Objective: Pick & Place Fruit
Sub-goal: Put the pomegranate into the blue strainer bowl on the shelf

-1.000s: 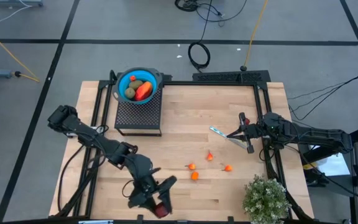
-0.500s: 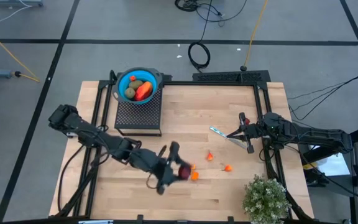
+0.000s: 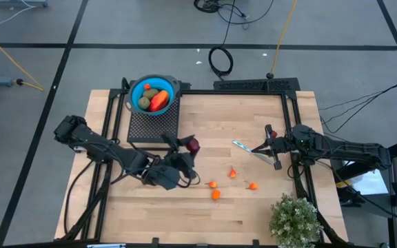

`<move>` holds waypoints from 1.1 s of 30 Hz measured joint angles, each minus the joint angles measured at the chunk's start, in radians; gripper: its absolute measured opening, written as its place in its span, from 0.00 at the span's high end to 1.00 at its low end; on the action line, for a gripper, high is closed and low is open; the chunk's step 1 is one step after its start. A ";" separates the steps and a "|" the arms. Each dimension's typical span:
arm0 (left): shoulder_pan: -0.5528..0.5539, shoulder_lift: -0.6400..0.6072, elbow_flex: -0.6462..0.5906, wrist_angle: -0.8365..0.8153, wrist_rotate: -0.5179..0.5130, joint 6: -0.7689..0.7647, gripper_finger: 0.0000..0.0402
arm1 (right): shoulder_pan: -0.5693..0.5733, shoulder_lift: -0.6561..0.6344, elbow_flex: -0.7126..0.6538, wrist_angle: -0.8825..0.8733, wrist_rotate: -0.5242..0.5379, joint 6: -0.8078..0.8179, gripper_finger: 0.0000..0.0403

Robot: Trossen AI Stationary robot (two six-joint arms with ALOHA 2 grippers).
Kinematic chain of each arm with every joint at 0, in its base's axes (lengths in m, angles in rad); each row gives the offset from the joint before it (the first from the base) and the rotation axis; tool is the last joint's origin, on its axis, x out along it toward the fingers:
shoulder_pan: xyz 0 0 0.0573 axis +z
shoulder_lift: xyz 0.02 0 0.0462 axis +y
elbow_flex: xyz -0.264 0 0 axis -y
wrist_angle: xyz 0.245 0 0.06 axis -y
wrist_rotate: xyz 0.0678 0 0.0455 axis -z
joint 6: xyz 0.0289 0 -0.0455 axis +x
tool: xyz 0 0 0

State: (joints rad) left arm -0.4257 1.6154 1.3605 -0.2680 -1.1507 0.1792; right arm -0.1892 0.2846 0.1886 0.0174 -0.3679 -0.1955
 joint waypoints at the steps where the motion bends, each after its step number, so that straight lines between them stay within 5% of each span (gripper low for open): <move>1: 0.001 0.000 0.000 0.000 -0.021 0.007 0.48 | 0.000 0.000 0.000 0.000 0.000 0.000 1.00; 11: 0.000 0.000 0.000 -0.034 -0.112 0.015 0.48 | 0.000 0.000 0.000 0.000 0.000 -0.001 1.00; 16: 0.029 0.000 0.000 -0.128 -0.247 -0.048 0.48 | 0.000 0.000 0.000 0.000 0.000 -0.002 1.00; 20: 0.087 0.000 0.000 -0.213 -0.260 -0.133 0.48 | 0.000 0.000 0.000 0.000 0.000 -0.003 1.00; 33: 0.400 -0.071 0.001 -0.478 -0.004 -0.377 0.48 | 0.000 0.000 0.000 -0.003 0.000 -0.003 1.00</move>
State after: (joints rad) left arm -0.0256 1.5442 1.3613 -0.7458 -1.1543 -0.1982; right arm -0.1891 0.2848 0.1886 0.0143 -0.3676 -0.1989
